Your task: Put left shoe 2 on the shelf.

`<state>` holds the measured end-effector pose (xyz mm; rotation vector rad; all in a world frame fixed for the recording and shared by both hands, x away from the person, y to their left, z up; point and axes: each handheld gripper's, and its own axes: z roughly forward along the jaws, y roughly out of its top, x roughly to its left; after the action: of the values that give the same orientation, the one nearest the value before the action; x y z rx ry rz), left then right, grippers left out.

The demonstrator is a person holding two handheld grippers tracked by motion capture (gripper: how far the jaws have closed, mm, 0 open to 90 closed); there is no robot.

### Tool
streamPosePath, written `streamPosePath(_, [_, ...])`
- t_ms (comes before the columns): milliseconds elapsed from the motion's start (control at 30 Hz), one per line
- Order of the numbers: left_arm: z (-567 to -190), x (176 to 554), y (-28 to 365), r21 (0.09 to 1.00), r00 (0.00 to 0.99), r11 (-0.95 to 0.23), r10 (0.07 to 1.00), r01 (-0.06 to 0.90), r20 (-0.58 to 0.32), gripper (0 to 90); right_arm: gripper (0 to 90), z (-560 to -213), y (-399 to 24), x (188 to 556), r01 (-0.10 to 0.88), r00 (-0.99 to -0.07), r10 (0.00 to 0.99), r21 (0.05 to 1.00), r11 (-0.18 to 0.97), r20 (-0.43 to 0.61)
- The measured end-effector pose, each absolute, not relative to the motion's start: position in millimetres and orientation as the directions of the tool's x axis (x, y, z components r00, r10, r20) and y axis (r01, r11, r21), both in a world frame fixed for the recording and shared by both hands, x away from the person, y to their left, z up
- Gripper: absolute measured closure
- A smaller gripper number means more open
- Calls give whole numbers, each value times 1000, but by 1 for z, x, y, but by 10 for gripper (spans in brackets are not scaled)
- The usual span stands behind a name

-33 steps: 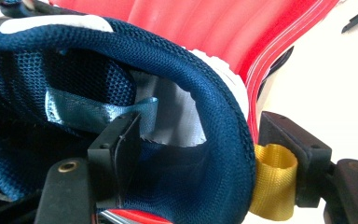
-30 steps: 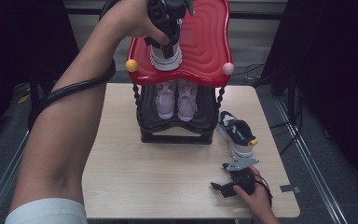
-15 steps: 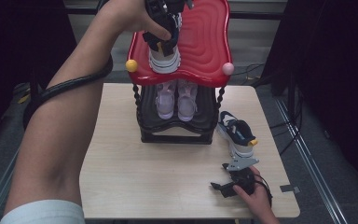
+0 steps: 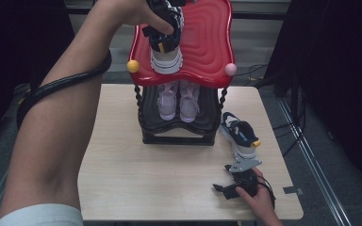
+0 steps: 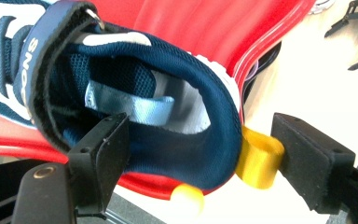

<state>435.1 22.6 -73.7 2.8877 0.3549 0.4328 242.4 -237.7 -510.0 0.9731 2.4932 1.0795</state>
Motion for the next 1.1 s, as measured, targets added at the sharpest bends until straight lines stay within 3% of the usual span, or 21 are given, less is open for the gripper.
streamPosePath(500, [-71,427,40,195,922,-942,315,274,224,223,124,-510,-238,242,478,-744,668,721,501,29])
streamPosePath(1100, [-93,424,77,159,918,-928,362,338,161,220,124,-510,-238,242,479,-744,668,721,501,29])
